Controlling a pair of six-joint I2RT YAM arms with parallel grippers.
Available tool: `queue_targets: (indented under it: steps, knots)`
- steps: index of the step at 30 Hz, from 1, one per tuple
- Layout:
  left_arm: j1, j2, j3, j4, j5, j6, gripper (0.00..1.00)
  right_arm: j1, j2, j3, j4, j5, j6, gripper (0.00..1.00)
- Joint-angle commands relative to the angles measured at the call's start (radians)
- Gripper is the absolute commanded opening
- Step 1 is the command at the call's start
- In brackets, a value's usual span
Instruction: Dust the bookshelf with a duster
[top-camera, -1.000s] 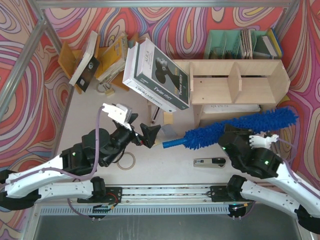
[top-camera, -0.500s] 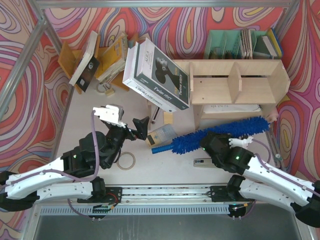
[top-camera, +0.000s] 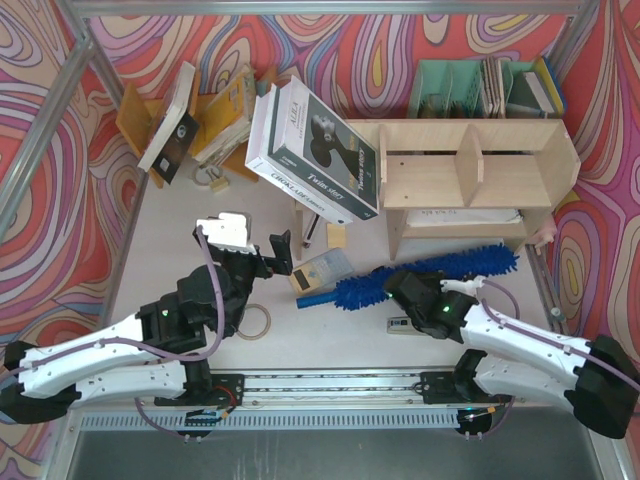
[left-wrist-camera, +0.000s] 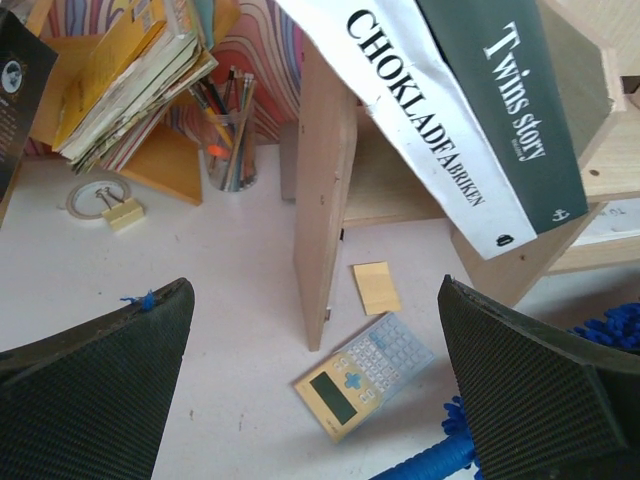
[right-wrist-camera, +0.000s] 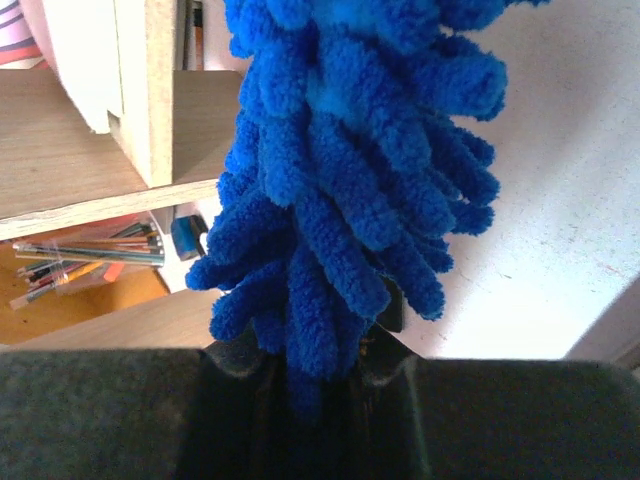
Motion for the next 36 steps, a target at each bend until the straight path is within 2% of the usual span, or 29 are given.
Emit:
queue_targets:
  steps: [1, 6, 17, 21, 23, 27, 33, 36]
  knots:
    - [0.021, -0.015, -0.039, 0.034, -0.034, -0.001, 0.98, -0.024, 0.032, -0.022, 0.094, -0.013, 0.068, 0.00]
    - [0.039, -0.022, -0.062, 0.036, -0.030, -0.019, 0.98, -0.052, 0.068, -0.047, 0.164, -0.042, 0.031, 0.05]
    - [0.064, -0.004, -0.077, 0.037, -0.029, -0.032, 0.98, -0.069, 0.115, -0.036, 0.154, -0.074, 0.036, 0.19]
    - [0.071, -0.001, -0.075, 0.034, -0.024, -0.033, 0.98, -0.072, 0.114, -0.034, 0.143, -0.077, 0.034, 0.31]
    - [0.072, 0.001, -0.073, 0.027, -0.022, -0.038, 0.99, -0.071, 0.114, -0.029, 0.125, -0.081, 0.033, 0.43]
    - [0.081, 0.001, -0.069, 0.019, -0.023, -0.048, 0.99, -0.072, 0.106, -0.026, 0.112, -0.090, 0.029, 0.54]
    - [0.086, -0.002, -0.061, 0.004, -0.037, -0.068, 0.98, -0.072, 0.062, -0.030, 0.104, -0.082, -0.008, 0.63]
    - [0.090, 0.000, -0.060, 0.001, -0.068, -0.076, 0.98, -0.073, 0.025, -0.008, 0.085, -0.041, -0.093, 0.67]
